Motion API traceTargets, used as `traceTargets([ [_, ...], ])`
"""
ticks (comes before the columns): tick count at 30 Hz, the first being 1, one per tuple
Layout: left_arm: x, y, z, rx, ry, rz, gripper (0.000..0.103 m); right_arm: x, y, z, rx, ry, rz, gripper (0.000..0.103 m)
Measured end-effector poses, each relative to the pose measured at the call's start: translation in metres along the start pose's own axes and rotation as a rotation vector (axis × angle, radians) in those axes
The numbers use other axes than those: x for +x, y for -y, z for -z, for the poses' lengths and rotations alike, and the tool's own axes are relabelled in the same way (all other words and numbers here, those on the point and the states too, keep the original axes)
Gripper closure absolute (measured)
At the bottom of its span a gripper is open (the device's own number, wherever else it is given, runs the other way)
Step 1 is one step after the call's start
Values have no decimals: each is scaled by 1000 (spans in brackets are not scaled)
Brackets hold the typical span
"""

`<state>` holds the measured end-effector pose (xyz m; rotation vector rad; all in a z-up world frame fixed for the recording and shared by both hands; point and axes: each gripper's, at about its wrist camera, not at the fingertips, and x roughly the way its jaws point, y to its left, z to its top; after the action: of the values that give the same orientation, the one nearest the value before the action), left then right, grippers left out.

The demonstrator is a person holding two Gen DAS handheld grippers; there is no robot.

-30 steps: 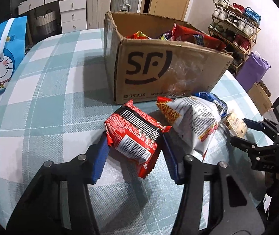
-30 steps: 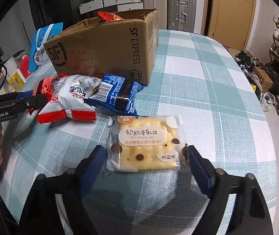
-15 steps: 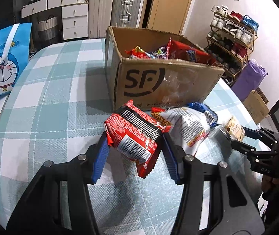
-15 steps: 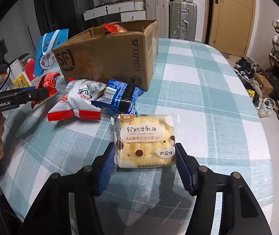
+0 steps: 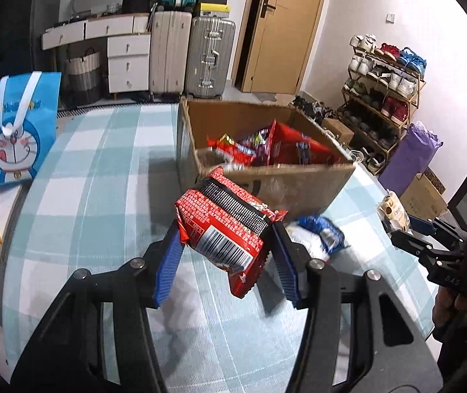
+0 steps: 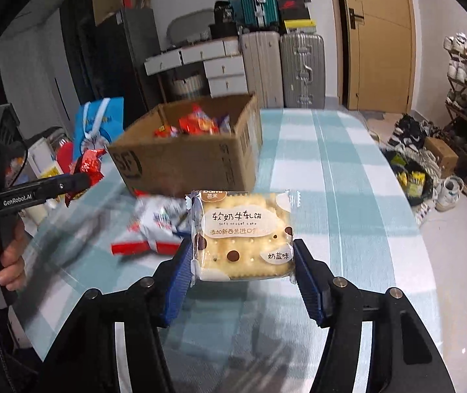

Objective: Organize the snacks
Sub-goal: 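Carry the wafer pack with the left gripper while the right carries the cracker pack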

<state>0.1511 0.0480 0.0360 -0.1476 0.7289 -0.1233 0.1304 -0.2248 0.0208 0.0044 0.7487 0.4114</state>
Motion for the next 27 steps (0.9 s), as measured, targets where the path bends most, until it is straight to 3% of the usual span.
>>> traceTargets([
  [10,-2,11,-26,18,42,6,53,0,-11,-40,-24,75,-44,43],
  [27,14,17,-62,25,78,-5,53,26,-22,-95,-53,111,-130,43],
])
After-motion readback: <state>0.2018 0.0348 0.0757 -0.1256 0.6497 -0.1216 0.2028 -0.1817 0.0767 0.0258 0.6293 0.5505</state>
